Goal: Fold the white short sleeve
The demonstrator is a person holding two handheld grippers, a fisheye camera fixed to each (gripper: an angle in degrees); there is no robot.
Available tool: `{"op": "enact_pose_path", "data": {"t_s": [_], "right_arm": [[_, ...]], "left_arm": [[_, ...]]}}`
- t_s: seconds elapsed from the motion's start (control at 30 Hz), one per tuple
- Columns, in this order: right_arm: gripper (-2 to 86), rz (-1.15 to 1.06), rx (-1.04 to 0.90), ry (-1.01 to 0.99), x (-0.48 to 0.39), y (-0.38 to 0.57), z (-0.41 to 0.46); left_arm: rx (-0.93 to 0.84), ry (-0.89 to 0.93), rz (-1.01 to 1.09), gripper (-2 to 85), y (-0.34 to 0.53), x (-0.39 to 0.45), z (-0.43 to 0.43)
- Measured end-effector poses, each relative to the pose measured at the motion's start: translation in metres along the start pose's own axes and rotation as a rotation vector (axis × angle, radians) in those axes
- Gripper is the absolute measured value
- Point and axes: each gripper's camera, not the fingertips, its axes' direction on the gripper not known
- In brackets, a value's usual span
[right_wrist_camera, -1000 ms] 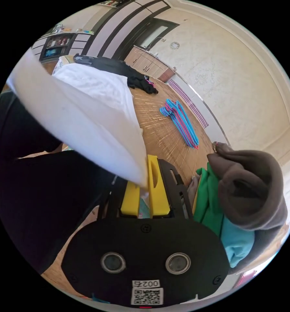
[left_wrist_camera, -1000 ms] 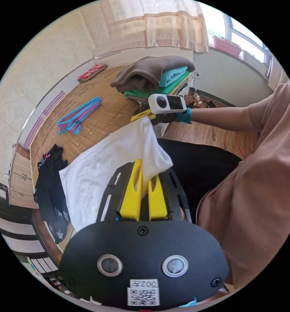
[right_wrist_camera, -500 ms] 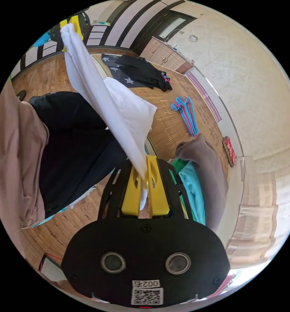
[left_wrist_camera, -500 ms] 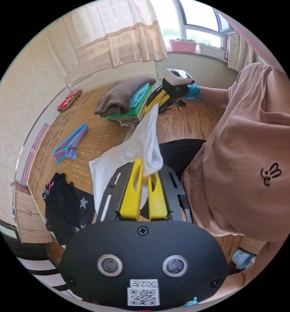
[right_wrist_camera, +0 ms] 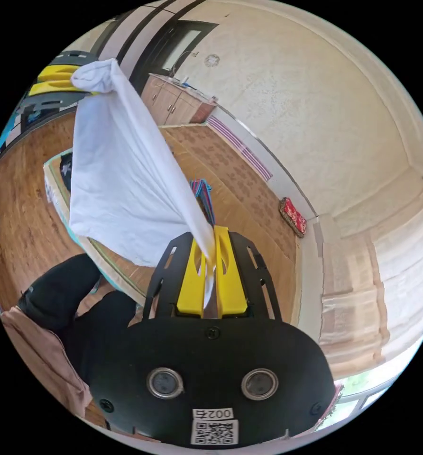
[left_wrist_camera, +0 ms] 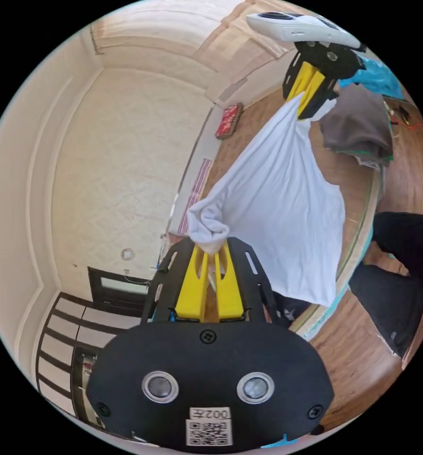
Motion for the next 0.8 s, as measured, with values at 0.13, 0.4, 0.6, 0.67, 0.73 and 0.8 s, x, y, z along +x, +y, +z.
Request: {"op": "enact_pose_path", "data": {"t_s": [0.13, 0.4, 0.6, 0.67, 0.73, 0.8], "right_arm": [[0.2, 0.072, 0.041, 0.108, 0.008, -0.014, -0.021], [0.2, -0.037, -0.038, 0.109, -0.045, 0.042, -0.002], [0.6, -0.104, -0.175, -0.097, -0.114, 0.137, 0.033], [0.9, -0.090, -0.235, -0.216, -0.139, 0.176, 0.047], [1.1, -0.082, -0.264, -0.264, -0.156, 0.201, 0.054], [1.4, -0.085, -0.279, -0.271, -0.169, 0.221, 0.056]], "left_arm": [[0.049, -0.080, -0.134, -1.0, 0.002, -0.025, 0.003], [0.134, 0.119, -0.141, -0.9, 0.068, 0.033, 0.022], [0.183, 0.513, -0.153, -0.9, 0.156, 0.129, 0.040], [0.141, 0.674, -0.195, -1.0, 0.187, 0.165, 0.046], [0.125, 0.758, -0.228, -1.0, 0.208, 0.186, 0.046], [0.118, 0.835, -0.248, -0.9, 0.226, 0.201, 0.043]]}}
